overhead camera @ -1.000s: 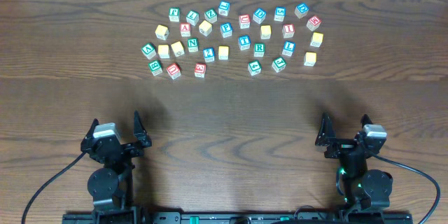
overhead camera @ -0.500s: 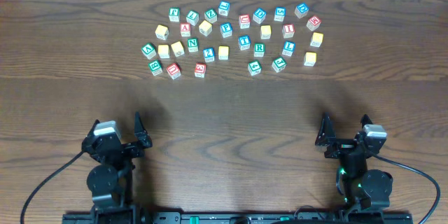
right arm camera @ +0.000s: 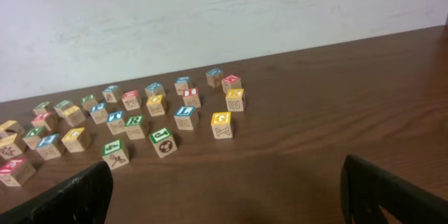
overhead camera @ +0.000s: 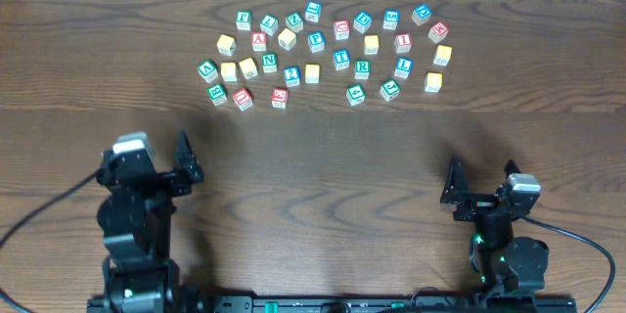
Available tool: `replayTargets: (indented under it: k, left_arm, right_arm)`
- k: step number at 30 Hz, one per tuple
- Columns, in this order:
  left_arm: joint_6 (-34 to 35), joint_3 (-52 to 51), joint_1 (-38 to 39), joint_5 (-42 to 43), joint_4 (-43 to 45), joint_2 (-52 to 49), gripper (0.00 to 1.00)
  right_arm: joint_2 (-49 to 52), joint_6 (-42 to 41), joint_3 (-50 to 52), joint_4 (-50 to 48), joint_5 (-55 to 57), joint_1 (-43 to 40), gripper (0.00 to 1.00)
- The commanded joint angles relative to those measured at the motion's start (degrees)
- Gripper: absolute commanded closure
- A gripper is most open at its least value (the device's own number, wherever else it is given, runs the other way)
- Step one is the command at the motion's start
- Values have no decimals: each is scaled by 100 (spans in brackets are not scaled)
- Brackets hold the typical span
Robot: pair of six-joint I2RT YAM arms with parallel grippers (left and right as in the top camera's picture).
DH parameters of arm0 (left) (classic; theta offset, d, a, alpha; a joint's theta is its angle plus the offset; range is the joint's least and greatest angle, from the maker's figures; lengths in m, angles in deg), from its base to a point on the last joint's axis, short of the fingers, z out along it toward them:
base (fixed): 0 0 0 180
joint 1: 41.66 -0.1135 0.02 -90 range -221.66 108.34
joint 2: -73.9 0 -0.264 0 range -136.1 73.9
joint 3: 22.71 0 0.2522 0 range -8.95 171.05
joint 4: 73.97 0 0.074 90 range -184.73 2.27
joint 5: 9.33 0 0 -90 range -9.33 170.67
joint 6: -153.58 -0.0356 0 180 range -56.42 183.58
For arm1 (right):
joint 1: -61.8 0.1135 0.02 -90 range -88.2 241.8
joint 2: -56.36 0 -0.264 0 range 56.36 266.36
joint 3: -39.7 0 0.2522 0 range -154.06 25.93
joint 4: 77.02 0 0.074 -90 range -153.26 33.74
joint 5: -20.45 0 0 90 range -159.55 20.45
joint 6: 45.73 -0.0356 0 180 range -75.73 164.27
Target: Spell out CORL
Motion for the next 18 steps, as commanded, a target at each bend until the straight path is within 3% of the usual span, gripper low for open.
replayTargets:
  k: [1, 18]
  left_arm:
    - [-15, 518, -28, 251, -37, -487, 3]
    - [-17, 2702, -28, 852, -1528, -2559, 3]
  right_arm:
    - [-20, 61, 13, 20, -13, 33, 1]
    - [-20, 61, 13, 20, -11, 33, 1]
